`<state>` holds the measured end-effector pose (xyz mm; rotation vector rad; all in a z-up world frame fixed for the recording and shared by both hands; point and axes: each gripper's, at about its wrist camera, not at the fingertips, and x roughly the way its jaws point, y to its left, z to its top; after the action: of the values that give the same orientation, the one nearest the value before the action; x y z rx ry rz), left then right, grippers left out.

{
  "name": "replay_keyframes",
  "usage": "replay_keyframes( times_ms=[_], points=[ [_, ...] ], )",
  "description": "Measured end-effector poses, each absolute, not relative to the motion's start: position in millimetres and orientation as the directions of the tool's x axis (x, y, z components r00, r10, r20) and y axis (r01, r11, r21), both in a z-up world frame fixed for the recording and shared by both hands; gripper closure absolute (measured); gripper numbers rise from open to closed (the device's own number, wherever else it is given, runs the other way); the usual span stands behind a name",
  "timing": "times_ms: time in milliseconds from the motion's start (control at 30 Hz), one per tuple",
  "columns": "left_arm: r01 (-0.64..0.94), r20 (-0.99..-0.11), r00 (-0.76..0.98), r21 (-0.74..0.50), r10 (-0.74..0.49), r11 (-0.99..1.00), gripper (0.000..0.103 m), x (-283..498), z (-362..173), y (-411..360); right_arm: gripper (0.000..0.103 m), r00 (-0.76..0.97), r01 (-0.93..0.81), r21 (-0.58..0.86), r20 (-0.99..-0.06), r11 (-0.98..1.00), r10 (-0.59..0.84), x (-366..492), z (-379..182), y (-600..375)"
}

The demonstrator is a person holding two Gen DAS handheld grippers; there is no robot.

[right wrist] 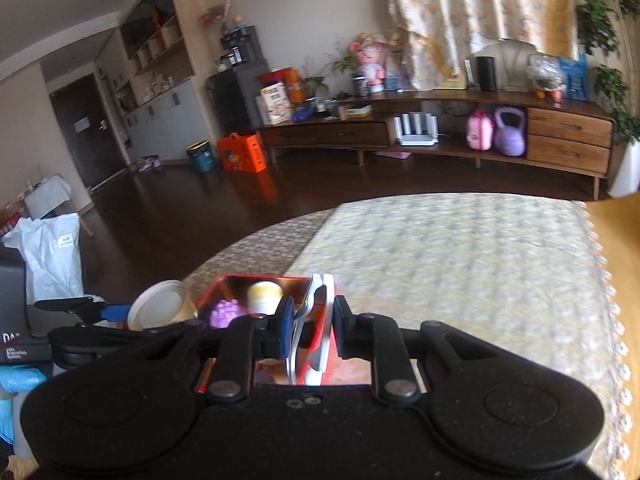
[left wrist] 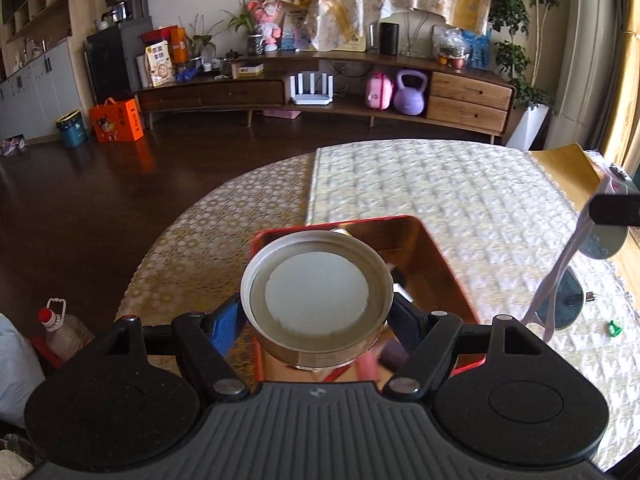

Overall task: Organize rigid objects
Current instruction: 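Carry the sunglasses and tan container with both tools over the red tin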

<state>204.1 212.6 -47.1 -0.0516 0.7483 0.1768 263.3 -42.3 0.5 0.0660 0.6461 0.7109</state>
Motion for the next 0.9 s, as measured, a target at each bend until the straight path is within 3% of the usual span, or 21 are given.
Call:
replay_keyframes(
  times_ms=[900],
  points=[
    [-0.118,-0.737,0.671,-0.004,0.077,0.993,0.027,228,-101,230,0.083,0.462,-0.616,0.222,-0.676,0.756,0.574,302,-56,54]
  ],
)
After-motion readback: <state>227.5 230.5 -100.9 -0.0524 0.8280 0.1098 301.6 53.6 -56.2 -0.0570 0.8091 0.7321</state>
